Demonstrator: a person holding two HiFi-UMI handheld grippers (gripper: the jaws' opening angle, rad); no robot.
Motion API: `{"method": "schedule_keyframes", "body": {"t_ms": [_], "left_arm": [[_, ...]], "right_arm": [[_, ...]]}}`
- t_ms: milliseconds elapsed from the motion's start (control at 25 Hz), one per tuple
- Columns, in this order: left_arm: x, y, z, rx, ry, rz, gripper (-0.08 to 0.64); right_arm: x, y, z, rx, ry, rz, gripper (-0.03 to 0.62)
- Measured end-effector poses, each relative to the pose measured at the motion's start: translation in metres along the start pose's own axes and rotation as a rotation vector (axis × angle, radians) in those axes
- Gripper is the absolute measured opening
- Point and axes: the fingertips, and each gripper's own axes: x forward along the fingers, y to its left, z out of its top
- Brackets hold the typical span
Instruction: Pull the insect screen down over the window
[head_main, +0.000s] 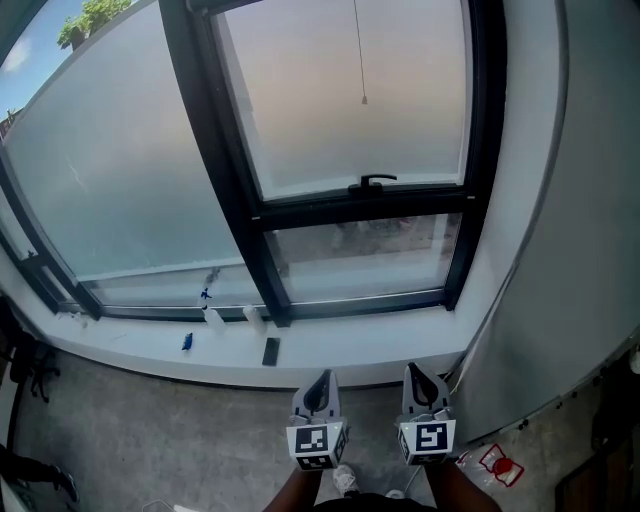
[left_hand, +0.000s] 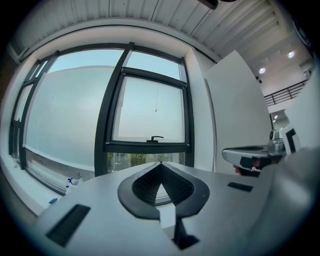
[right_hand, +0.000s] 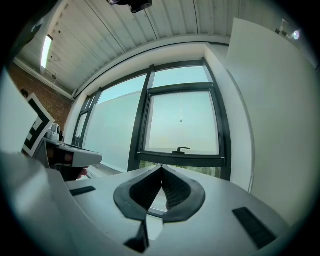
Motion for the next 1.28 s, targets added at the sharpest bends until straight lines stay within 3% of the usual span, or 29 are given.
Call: {"method": "schedule_keyframes", "body": {"t_ms": [640, 1280], "left_arm": [[0.058, 0.058, 0.01, 0.034, 0.003, -0.064, 0.002], [0.111, 0.068, 0.016, 0.042, 0.006, -0.114, 0.002]], "right_arm": [[0.074, 0.02, -0.004, -0.016, 0.02, -0.052, 0.002], [0.126, 0.013, -0.013, -0.029, 0.03, -0.09, 0.002]]}}
